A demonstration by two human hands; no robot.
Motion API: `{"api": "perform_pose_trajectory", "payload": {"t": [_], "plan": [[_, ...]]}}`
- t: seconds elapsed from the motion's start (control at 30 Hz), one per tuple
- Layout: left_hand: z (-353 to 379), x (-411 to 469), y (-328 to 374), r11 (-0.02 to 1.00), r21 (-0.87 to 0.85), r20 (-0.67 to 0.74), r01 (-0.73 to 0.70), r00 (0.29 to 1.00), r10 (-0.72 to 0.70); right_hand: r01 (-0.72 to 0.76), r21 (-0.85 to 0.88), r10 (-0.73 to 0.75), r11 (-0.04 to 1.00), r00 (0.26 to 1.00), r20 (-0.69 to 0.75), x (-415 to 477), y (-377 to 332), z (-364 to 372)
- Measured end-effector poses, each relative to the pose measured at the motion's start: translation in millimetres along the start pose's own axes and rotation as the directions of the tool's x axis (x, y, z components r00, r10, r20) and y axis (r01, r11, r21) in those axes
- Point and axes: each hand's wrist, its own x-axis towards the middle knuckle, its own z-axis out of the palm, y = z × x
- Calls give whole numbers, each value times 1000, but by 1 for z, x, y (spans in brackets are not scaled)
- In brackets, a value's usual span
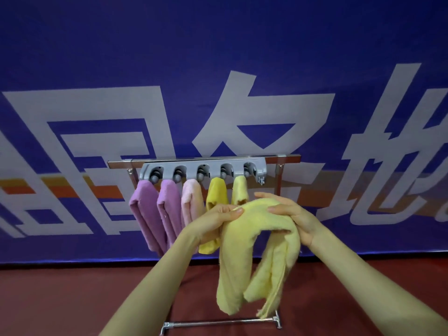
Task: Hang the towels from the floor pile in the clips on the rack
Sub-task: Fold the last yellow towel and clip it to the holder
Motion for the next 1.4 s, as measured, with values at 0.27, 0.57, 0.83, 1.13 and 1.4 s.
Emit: {"api": "perform_pose_trajectory", "payload": {"t": [0.27, 0.57, 0.83, 1.13, 1.4], "plan": [[23, 41, -21, 1000, -19, -26, 0, 1000, -1, 49, -22, -52, 999, 981, -184, 17, -29, -27], [50, 127, -25, 998, -34, -365, -61, 930, 44, 16, -94, -43, 995, 954, -297, 62, -51, -62], [28, 173, -18, 994, -8, -608, -109, 789, 81, -3, -111, -42, 994, 915, -402, 111, -45, -103], [14, 196, -34, 1000, 25, -604, -10, 797, 23, -77, -50, 39, 996, 843, -536, 140, -11, -126], [9, 202, -25, 994, 41, -552, 106, 831, -66, -288, -316, 49, 904, 804, -592, 158, 6, -125]]}}
